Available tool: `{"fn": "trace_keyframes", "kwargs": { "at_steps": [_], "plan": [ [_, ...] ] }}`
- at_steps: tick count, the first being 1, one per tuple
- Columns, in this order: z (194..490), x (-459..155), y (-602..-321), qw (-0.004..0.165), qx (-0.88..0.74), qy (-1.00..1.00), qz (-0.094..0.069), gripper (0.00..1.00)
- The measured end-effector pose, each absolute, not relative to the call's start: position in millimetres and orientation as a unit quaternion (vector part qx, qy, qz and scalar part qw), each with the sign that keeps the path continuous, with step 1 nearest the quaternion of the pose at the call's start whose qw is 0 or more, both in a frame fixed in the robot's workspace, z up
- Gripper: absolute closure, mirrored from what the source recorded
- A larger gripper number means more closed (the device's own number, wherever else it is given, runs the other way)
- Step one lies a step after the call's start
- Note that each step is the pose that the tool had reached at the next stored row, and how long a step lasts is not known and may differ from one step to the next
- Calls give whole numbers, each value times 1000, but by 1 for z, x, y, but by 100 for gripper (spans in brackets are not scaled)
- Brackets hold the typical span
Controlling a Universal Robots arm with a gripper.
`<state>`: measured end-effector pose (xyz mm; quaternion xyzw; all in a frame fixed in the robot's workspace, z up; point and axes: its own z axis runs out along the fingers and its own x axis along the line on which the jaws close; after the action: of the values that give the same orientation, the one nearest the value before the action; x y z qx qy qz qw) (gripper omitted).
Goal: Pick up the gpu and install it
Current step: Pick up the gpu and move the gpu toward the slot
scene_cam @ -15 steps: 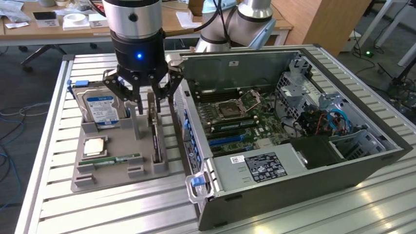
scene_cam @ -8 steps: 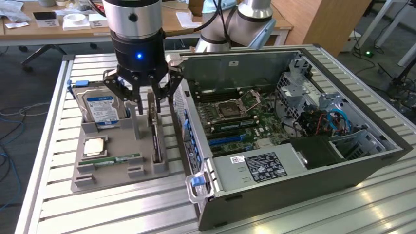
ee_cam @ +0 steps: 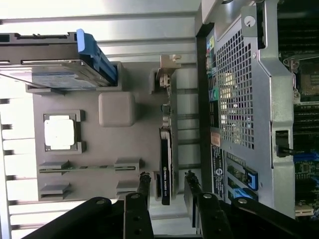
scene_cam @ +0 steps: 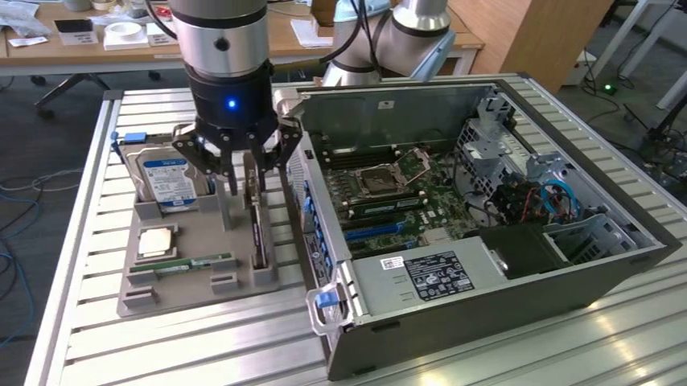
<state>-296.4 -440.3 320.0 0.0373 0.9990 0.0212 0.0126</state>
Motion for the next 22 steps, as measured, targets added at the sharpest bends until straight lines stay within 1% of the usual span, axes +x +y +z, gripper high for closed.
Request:
{"fn": "trace_keyframes", "kwargs": {
  "at_steps": [17,22],
  "plan": [
    [289,-296,-440,12,37,999,24,58],
    [284,-294,-440,12,37,999,24,58]
  ]
}}
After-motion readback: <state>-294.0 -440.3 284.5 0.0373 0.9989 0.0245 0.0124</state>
